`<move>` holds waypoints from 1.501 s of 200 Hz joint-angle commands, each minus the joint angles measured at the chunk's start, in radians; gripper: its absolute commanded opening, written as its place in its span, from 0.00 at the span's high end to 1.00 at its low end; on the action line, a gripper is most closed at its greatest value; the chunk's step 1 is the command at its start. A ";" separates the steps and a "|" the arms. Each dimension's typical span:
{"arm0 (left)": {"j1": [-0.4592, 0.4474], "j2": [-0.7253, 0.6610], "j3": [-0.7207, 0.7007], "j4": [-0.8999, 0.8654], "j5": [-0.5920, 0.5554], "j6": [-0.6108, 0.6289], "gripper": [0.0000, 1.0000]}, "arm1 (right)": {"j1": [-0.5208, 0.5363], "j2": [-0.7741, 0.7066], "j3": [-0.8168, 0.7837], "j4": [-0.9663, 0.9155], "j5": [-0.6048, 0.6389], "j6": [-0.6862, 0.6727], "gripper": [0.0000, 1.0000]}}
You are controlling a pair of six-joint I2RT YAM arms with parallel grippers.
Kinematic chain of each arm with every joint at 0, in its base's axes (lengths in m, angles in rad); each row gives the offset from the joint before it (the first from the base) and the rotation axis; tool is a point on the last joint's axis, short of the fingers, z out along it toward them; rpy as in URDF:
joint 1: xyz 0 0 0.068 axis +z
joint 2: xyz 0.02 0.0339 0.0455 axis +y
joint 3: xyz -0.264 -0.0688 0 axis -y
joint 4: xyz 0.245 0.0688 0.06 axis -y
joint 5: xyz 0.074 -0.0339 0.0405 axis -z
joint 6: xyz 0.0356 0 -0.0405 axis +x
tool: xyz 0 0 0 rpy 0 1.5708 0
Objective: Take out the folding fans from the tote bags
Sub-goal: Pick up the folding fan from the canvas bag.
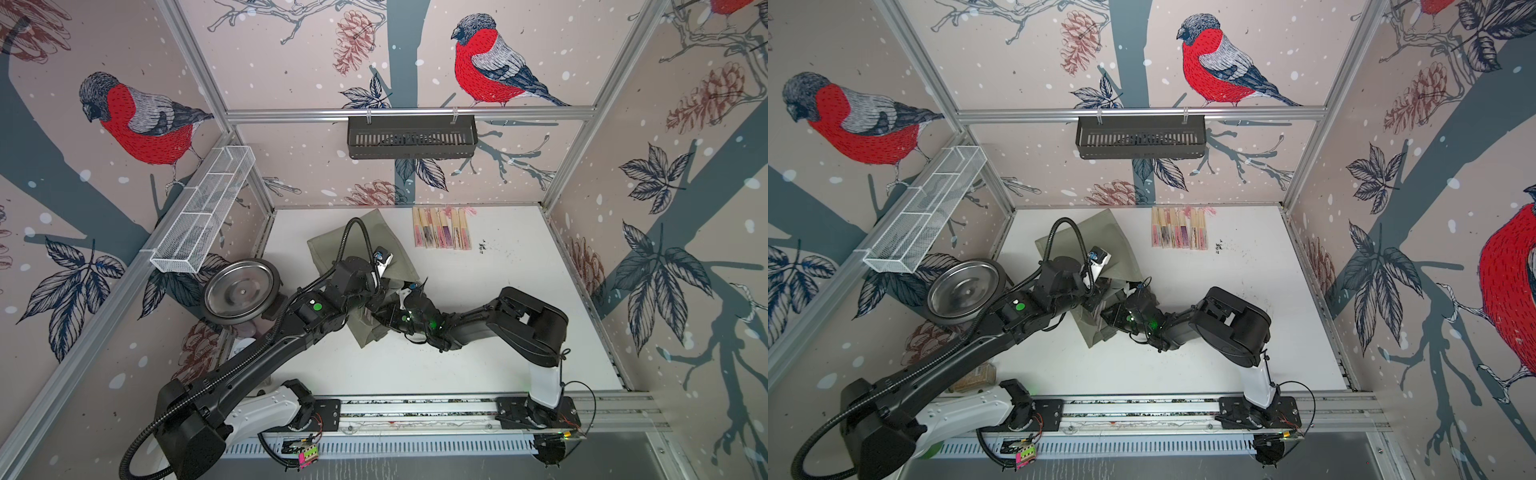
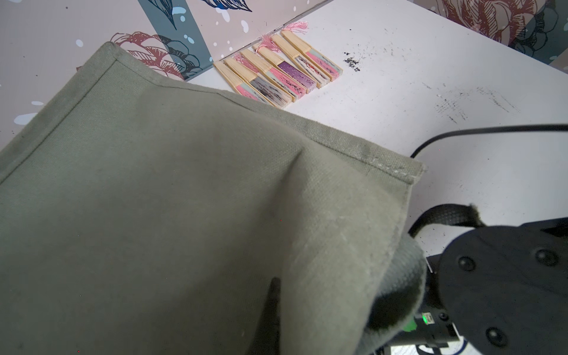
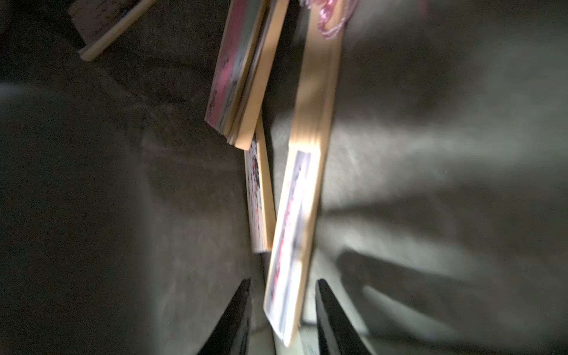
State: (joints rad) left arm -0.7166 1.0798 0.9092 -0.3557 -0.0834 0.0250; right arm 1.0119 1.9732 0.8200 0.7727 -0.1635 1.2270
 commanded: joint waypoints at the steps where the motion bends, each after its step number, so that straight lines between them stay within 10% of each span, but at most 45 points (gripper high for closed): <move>1: -0.003 0.004 0.003 0.026 0.002 -0.002 1.00 | -0.005 0.044 0.030 0.032 -0.020 0.021 0.64; 219: -0.007 0.001 0.002 0.023 -0.010 0.002 1.00 | -0.026 0.302 0.244 0.076 -0.232 0.090 0.75; 300: -0.007 0.003 0.006 0.020 -0.004 0.003 1.00 | -0.036 0.176 0.138 0.074 -0.220 0.038 0.86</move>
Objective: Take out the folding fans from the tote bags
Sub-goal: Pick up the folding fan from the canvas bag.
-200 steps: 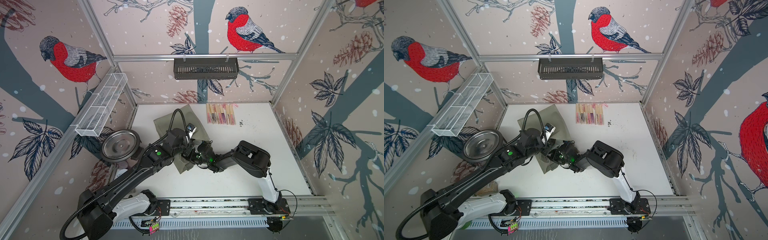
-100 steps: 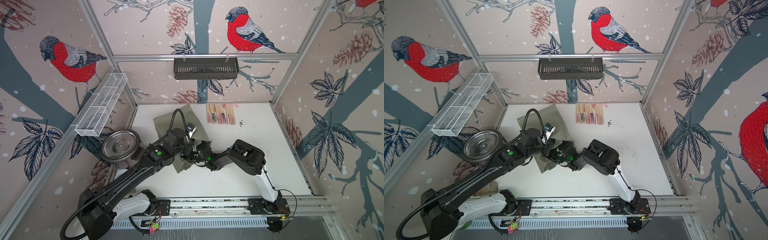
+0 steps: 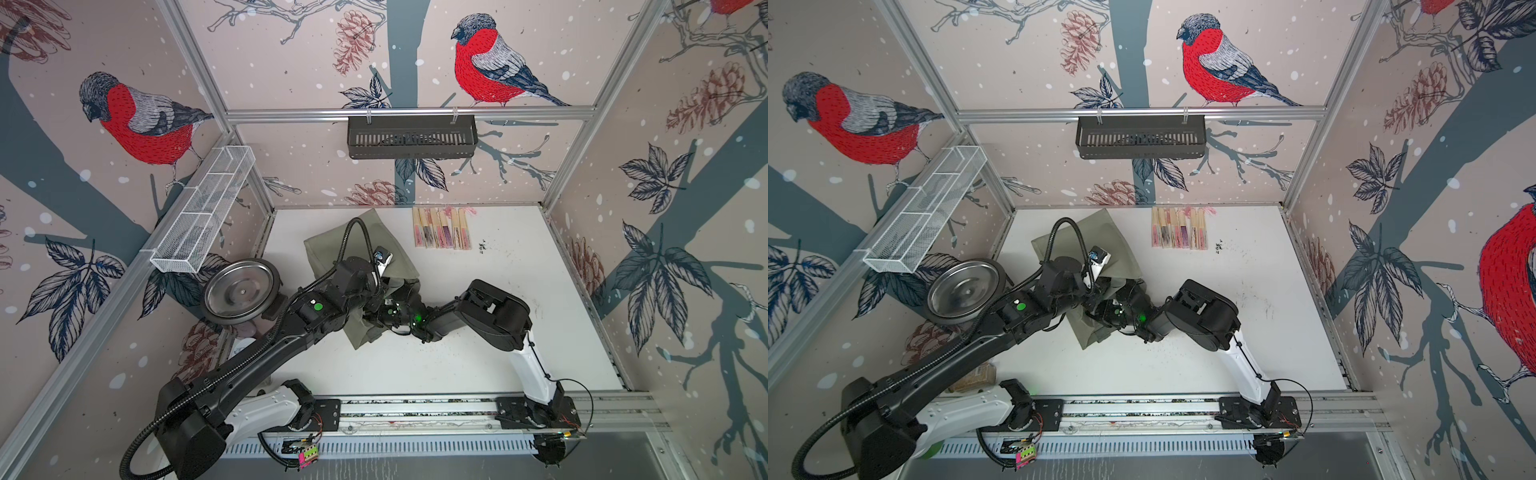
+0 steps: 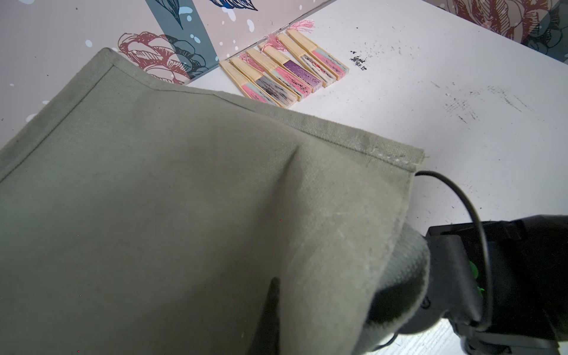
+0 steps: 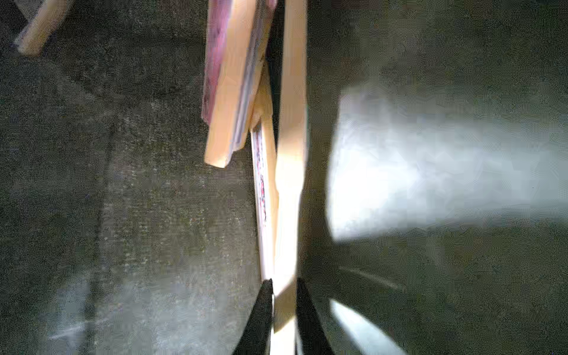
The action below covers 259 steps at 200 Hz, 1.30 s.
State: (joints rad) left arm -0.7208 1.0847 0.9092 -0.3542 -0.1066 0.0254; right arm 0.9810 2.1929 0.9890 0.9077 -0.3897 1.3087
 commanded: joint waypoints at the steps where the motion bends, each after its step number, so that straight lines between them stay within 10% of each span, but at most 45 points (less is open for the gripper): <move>1: -0.003 -0.003 0.005 0.019 0.019 0.002 1.00 | -0.006 -0.046 -0.034 -0.062 0.007 -0.044 0.85; 259: -0.006 0.021 0.007 0.016 0.015 0.004 1.00 | -0.019 -0.845 -0.550 -0.635 -0.072 -0.530 0.86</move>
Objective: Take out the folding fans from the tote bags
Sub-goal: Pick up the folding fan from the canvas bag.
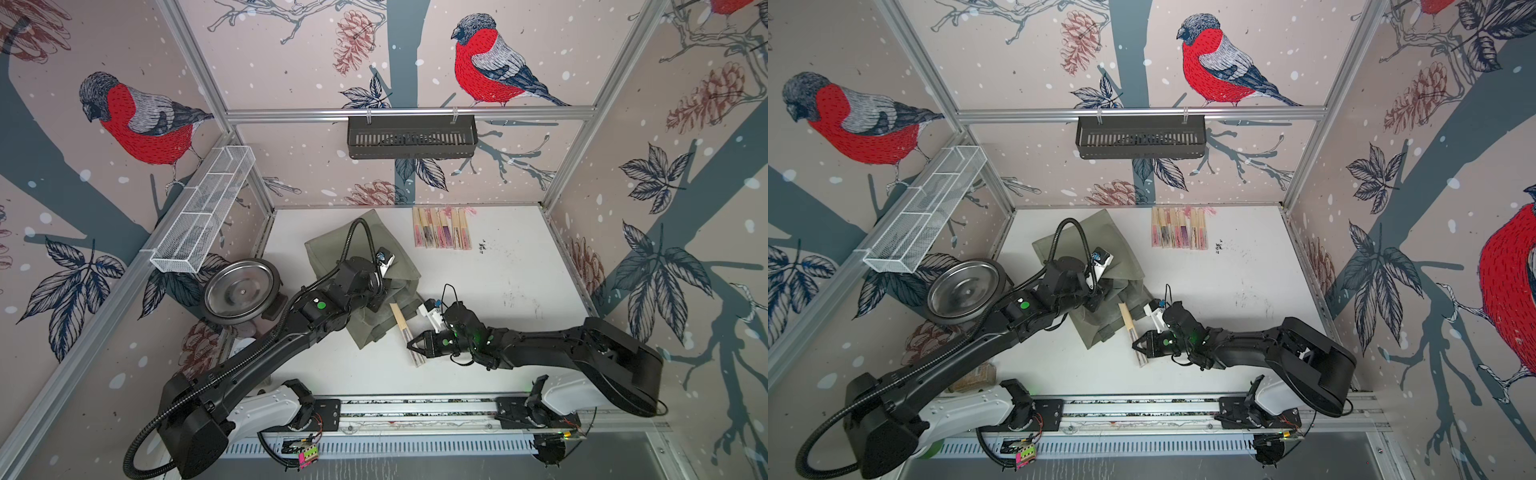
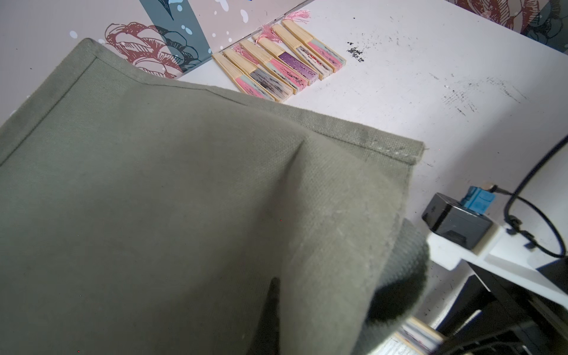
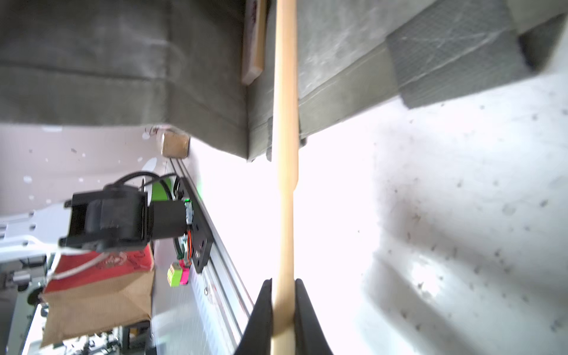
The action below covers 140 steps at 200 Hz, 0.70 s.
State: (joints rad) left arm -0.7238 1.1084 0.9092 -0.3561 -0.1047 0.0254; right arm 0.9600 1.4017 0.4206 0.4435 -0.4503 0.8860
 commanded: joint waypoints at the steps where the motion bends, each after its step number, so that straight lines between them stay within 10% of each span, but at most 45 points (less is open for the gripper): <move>1: -0.003 -0.003 0.007 0.018 0.013 0.004 1.00 | 0.001 -0.057 0.019 -0.177 -0.011 -0.111 0.87; 140: -0.003 -0.008 0.008 0.016 0.016 0.004 1.00 | -0.173 -0.480 0.043 -0.711 -0.029 -0.259 0.86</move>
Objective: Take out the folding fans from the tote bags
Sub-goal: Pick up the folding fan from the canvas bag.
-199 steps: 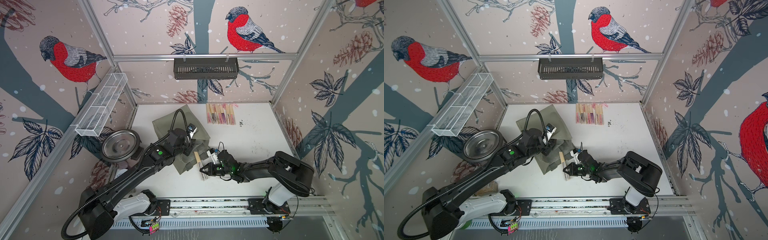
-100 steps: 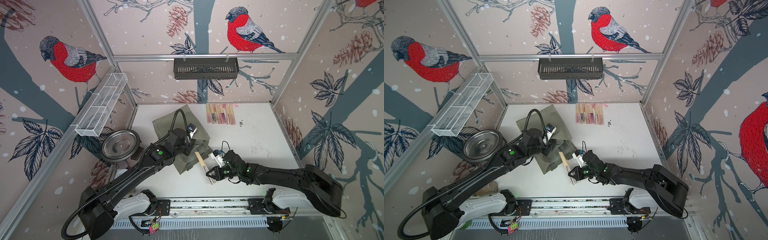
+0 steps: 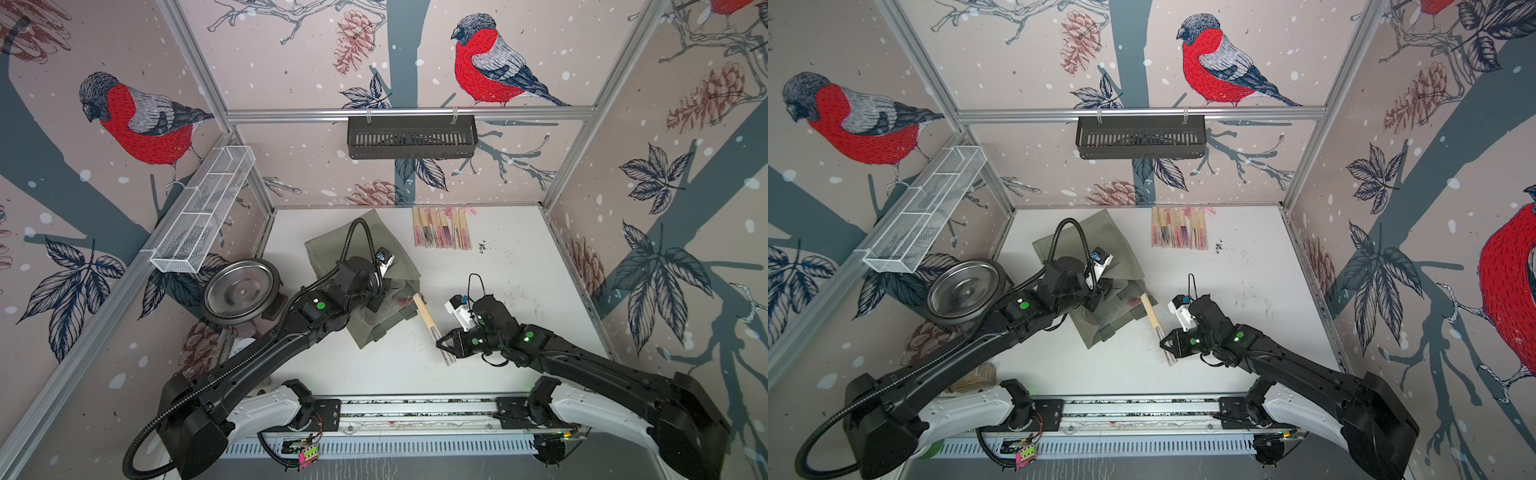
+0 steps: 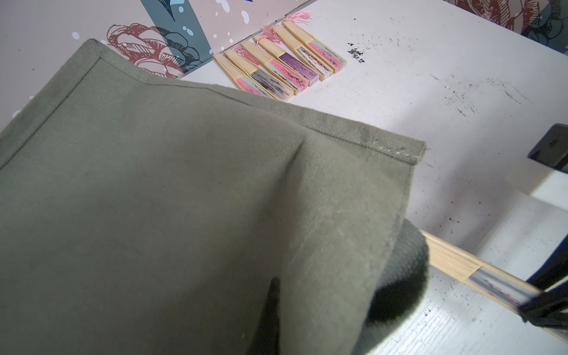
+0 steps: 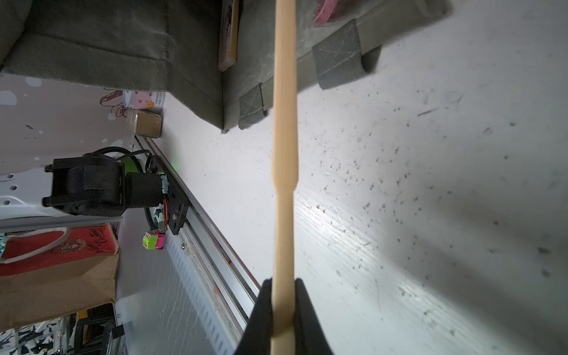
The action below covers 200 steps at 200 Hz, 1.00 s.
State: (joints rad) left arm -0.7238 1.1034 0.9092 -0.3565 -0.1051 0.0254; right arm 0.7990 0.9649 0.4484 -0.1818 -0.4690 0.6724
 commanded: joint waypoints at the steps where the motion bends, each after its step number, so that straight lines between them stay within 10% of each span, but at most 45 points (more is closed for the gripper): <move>1: -0.003 -0.002 0.007 0.016 0.015 0.004 1.00 | -0.014 -0.046 0.016 -0.086 -0.011 -0.046 0.87; 101: -0.003 -0.002 0.005 0.018 0.009 0.004 1.00 | -0.192 -0.191 0.092 -0.155 -0.016 -0.076 0.84; 200: -0.003 -0.013 0.003 0.020 0.004 0.004 1.00 | -0.528 0.181 0.307 -0.018 -0.176 -0.141 0.92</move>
State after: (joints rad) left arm -0.7242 1.0977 0.9092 -0.3569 -0.1062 0.0254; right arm 0.3050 1.0950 0.7277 -0.2596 -0.5835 0.5465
